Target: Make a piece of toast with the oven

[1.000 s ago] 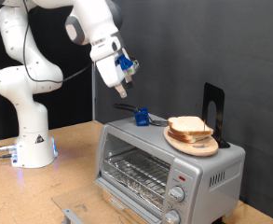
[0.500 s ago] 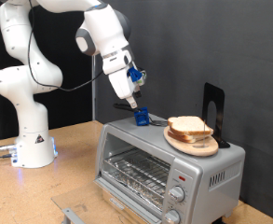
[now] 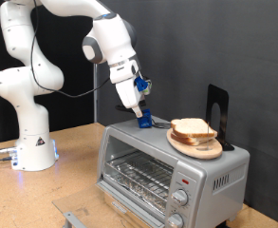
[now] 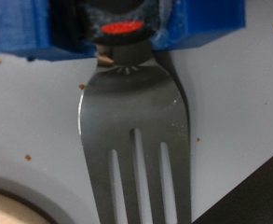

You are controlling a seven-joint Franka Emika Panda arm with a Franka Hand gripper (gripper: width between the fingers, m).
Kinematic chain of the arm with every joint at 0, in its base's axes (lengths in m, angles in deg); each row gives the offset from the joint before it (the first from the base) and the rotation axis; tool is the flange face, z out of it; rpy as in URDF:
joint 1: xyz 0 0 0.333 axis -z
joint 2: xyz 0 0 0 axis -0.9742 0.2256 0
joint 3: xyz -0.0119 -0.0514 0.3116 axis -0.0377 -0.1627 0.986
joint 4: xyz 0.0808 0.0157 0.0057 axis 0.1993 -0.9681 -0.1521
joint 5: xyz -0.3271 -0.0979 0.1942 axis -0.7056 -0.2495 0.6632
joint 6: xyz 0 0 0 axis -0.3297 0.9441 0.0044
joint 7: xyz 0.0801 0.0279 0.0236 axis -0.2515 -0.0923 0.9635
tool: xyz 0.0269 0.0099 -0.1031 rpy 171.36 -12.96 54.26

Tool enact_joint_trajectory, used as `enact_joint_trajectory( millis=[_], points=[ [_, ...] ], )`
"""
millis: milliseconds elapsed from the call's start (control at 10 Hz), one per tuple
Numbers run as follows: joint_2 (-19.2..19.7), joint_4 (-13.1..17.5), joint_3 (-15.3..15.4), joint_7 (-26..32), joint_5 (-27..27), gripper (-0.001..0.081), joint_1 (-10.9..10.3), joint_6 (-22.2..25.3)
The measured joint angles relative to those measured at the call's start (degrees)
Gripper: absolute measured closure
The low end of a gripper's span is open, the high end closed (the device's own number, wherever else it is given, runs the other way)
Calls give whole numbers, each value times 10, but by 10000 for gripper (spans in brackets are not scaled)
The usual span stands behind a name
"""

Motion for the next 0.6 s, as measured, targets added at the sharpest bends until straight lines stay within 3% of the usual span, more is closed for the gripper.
enact_joint_trajectory(
  millis=[600],
  points=[
    [28,-4,11,-1,11,-2,-1,-23]
  ],
)
